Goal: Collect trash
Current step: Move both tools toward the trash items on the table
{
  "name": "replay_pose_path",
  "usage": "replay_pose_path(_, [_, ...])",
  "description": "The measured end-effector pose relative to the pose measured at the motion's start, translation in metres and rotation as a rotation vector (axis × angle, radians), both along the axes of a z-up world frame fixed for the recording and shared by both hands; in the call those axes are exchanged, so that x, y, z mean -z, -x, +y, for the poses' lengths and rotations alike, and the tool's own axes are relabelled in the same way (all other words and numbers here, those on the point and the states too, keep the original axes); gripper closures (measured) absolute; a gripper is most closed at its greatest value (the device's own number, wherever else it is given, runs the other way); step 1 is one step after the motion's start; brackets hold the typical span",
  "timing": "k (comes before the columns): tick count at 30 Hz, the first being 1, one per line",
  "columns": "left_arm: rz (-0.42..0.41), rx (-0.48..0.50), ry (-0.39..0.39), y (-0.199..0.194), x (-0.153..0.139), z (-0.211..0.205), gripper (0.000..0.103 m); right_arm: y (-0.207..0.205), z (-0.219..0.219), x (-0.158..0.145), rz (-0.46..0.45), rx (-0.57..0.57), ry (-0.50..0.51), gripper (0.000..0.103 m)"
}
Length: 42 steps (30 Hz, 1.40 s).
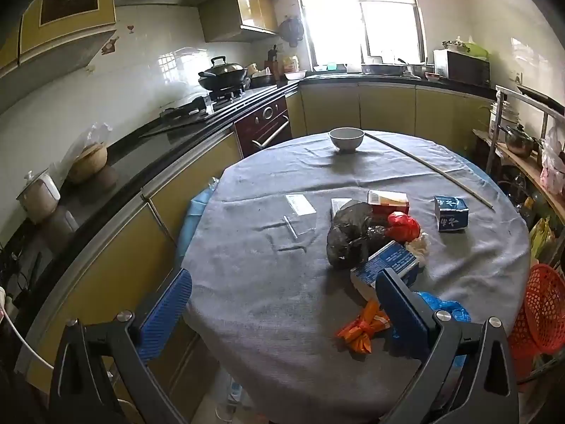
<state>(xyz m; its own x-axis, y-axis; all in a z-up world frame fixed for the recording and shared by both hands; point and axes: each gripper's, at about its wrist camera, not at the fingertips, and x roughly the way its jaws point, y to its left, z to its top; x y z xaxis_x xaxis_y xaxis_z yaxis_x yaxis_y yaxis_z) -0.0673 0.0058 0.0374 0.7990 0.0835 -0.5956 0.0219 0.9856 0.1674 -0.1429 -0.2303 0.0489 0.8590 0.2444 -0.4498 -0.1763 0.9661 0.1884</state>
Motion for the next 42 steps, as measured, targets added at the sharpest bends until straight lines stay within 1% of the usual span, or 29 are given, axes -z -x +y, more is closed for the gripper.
replay_pose_path(6, [0.006, -0.001, 0.005, -0.001, 0.002, 0.005, 0.0, -0.005, 0.007, 0.004, 0.013, -0.004, 0.005, 0.0])
replay_pose_path(10, [0.011, 0.003, 0.004, 0.0, 0.004, 0.006, 0.0, -0.01, 0.009, 0.01, 0.038, 0.0, 0.004, 0.0])
replay_pose_path(16, [0.021, 0.002, 0.005, 0.0, 0.008, 0.007, 0.0, -0.01, 0.004, 0.016, 0.051, 0.011, -0.007, 0.0])
replay_pose_path(23, [0.021, 0.009, 0.006, 0.003, 0.008, 0.007, 0.0, -0.008, 0.007, 0.014, 0.1, 0.019, -0.011, 0.0])
replay_pose_path(29, [0.018, 0.01, 0.009, 0.004, 0.008, 0.01, 0.0, -0.007, 0.008, 0.015, 0.074, 0.02, -0.012, 0.0])
replay_pose_path(42, [0.021, 0.009, 0.017, 0.004, 0.01, 0.015, 0.0, -0.007, 0.011, 0.017, 0.083, 0.019, 0.003, 0.0])
